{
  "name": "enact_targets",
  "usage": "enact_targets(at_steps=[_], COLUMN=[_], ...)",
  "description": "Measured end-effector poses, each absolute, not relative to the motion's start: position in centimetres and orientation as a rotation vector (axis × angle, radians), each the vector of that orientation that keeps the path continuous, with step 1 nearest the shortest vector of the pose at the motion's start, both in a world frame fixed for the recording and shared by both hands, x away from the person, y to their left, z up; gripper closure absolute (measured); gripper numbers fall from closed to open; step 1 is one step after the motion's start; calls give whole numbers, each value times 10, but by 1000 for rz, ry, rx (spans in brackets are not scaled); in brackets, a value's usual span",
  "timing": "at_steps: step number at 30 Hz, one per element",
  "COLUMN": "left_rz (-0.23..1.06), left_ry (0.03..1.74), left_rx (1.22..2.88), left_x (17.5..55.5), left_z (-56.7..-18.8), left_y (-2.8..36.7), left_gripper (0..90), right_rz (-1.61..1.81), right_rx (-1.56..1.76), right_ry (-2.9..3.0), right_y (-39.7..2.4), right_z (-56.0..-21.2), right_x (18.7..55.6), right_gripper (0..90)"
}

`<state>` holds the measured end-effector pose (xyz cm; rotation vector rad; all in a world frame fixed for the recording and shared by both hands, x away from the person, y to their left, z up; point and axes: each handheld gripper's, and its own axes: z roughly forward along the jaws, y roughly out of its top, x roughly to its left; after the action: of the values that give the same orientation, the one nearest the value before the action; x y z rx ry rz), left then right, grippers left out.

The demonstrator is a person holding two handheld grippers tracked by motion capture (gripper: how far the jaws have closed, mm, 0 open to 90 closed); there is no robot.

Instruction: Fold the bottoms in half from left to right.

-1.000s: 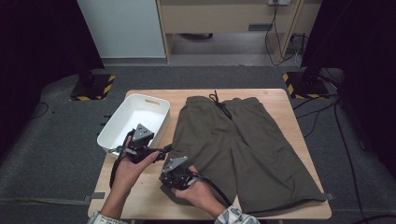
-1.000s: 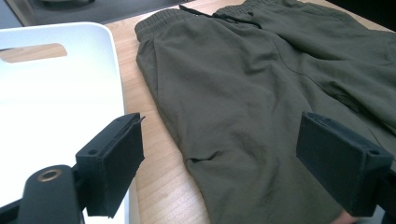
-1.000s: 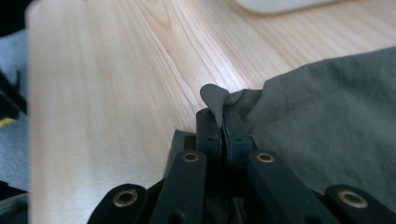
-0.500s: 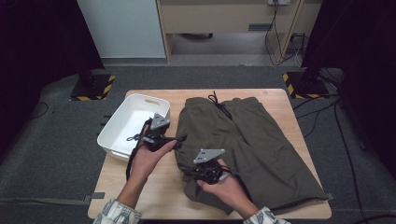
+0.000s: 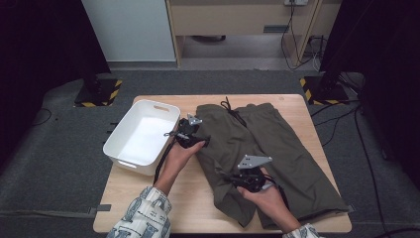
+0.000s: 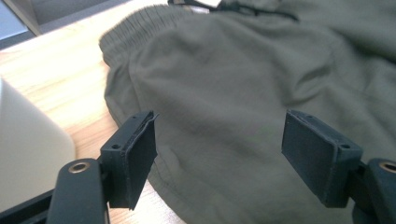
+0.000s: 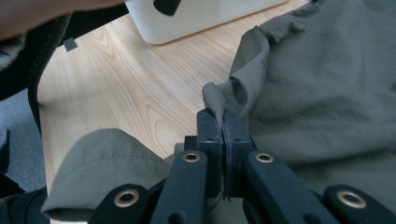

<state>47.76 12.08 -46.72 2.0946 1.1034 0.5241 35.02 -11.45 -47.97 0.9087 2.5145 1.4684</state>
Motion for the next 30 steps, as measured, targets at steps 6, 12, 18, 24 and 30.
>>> enact_targets(at_steps=[6, 12, 18, 24, 30], left_rz=[496, 452, 452, 463, 465], left_ry=[1143, 1191, 1189, 1157, 1147], left_rx=[2138, 2132, 2136, 2142, 2144], left_x=[477, 473, 460, 450, 443], left_z=[-496, -513, -524, -525, -525], left_y=[118, 120, 120, 119, 120], left_gripper=[364, 517, 566, 559, 560], right_rz=[1486, 1516, 1516, 1500, 1463], right_rx=[937, 949, 1002, 1039, 1031], right_ry=[2501, 2468, 2402, 2344, 2345], right_y=[-122, -129, -136, -143, -144], right_z=[-485, -478, -477, -477, -481], right_x=[353, 355, 362, 374, 376], right_gripper=[886, 885, 887, 888, 888])
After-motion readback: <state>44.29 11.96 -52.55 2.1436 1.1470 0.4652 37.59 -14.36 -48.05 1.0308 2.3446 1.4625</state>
